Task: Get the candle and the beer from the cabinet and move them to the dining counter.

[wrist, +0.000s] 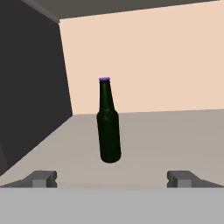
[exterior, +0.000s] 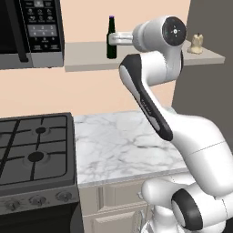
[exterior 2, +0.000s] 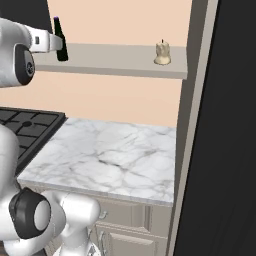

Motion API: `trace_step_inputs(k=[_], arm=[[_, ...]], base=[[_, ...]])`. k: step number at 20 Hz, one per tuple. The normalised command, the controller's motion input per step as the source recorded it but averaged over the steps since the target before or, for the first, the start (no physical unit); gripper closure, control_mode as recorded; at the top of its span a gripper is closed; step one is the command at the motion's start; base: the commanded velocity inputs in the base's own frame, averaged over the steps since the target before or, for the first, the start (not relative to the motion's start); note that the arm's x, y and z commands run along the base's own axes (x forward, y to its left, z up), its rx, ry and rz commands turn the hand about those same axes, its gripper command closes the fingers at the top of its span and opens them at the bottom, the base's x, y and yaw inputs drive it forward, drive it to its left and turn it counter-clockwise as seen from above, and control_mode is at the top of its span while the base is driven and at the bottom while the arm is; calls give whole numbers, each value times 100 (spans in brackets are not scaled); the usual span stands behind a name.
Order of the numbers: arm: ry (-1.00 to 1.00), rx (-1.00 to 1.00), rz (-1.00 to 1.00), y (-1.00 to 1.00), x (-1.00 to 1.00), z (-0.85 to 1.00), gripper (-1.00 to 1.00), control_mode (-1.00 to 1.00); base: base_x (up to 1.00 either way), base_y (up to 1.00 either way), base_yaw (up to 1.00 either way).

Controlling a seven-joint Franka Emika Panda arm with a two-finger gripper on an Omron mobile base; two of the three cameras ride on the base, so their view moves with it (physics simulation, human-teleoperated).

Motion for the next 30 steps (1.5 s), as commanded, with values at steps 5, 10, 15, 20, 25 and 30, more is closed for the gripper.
trace_step_inputs(k=[5, 10, 15, 20, 25, 30], arm=[[0, -3, 0, 0, 27, 7, -100, -100], [0, -2, 0, 0, 35, 0, -100, -100], [2, -3, 0, 4, 37, 0, -100, -100], [8, -4, 0, 10, 31, 0, -100, -100], [11, -3, 0, 23, 25, 0, -100, -100], [7, -1, 0, 9, 21, 0, -100, -100]], base=[[0, 0, 0], [0, 0, 0], [0, 0, 0], [0, 0, 0], [0, 0, 0], [0, 0, 0]])
